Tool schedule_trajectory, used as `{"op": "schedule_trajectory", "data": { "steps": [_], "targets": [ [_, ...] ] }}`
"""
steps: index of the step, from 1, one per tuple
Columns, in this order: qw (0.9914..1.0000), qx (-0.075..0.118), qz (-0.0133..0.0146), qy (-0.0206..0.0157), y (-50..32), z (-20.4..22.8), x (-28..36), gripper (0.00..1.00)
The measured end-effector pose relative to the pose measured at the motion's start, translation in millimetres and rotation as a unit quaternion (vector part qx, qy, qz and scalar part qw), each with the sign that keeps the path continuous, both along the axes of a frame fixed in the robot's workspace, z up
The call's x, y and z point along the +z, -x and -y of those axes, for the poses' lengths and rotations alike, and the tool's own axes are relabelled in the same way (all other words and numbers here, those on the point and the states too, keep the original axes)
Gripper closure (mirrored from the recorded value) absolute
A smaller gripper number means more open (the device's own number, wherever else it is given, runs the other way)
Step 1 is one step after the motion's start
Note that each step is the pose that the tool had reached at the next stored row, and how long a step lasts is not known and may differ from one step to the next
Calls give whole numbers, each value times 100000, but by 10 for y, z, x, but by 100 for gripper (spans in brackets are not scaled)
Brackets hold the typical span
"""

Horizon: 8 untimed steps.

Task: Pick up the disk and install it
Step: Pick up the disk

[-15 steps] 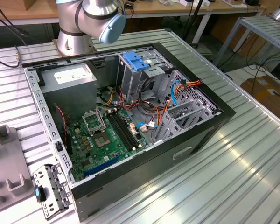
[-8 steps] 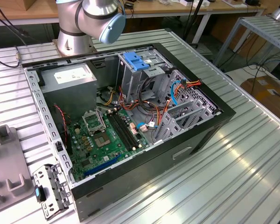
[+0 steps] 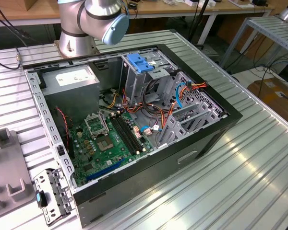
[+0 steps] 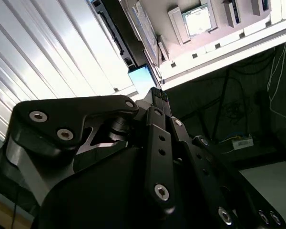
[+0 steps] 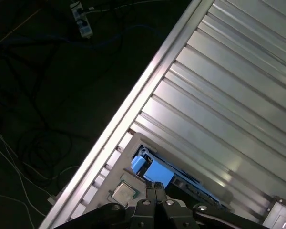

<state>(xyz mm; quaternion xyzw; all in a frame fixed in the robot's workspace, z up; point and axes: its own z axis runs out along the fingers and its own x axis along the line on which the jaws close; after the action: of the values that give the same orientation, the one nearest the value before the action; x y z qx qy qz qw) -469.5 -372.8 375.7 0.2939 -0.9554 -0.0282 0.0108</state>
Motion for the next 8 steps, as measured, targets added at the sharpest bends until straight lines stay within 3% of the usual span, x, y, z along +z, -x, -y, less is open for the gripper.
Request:
{"op": "schedule_trajectory", "data": {
  "steps": [8],
  "targets": [
    [99916,4087,1,0,-9,0,0,89]
  ]
}}
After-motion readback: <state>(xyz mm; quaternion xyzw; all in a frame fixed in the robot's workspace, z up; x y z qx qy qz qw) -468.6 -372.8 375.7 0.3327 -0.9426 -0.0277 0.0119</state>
